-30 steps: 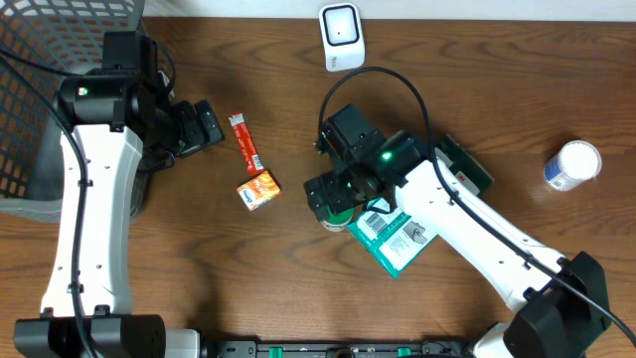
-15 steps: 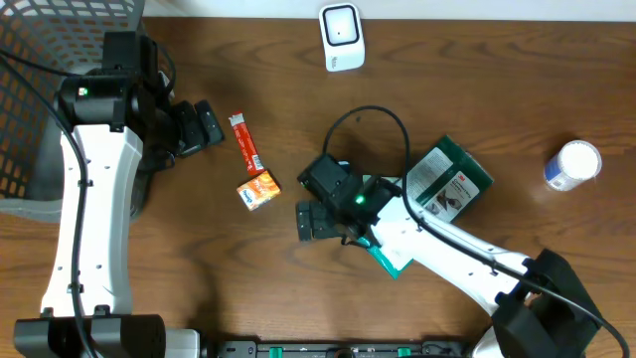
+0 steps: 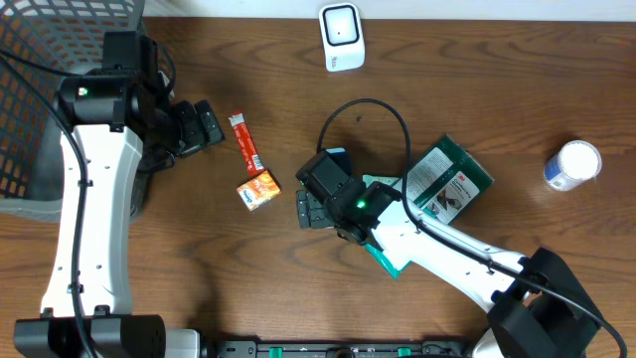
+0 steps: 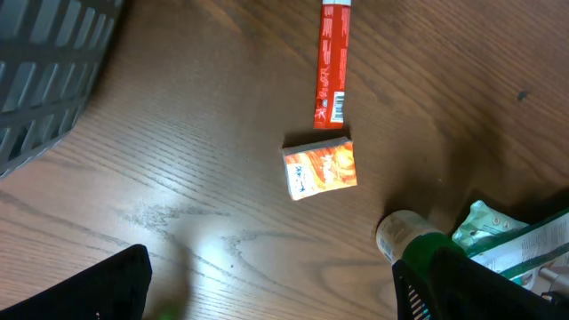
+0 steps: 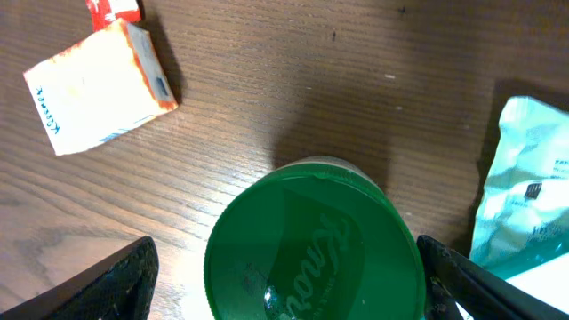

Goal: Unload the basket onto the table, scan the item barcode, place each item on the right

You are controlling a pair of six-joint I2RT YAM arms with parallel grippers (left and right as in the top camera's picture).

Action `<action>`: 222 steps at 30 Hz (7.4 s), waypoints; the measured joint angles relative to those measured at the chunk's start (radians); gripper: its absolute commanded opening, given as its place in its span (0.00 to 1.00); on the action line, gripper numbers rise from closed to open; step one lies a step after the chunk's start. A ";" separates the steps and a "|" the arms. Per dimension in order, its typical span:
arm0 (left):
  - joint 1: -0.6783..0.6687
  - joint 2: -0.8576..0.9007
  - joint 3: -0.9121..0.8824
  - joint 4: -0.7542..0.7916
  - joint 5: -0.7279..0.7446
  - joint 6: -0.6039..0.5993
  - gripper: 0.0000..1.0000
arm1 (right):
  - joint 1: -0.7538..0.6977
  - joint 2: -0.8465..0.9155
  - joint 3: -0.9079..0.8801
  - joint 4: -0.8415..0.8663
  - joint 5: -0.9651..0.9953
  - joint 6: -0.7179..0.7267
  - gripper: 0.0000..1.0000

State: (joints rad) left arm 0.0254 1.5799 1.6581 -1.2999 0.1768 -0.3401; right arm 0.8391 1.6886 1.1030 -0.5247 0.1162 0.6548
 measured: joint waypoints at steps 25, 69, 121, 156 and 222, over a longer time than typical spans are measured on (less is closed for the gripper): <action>0.000 0.000 0.000 -0.003 0.000 0.000 1.00 | -0.064 0.001 0.185 -0.216 -0.028 -0.087 0.73; 0.000 0.000 0.000 -0.014 0.000 0.000 1.00 | -0.154 -0.006 0.037 -0.044 -0.062 -0.116 0.81; 0.000 0.000 0.000 -0.013 0.000 0.000 1.00 | -0.102 0.218 0.303 -0.380 -0.031 -0.339 0.59; 0.000 0.000 0.000 -0.013 0.000 0.000 1.00 | -0.118 0.146 0.468 -0.207 0.022 -0.969 0.99; 0.000 0.000 0.000 -0.010 0.000 0.000 1.00 | -0.087 0.389 0.523 -0.364 0.184 -0.519 0.77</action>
State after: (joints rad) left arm 0.0254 1.5799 1.6581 -1.3098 0.1768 -0.3401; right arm 0.7521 2.0773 1.6257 -0.8890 0.3004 0.1356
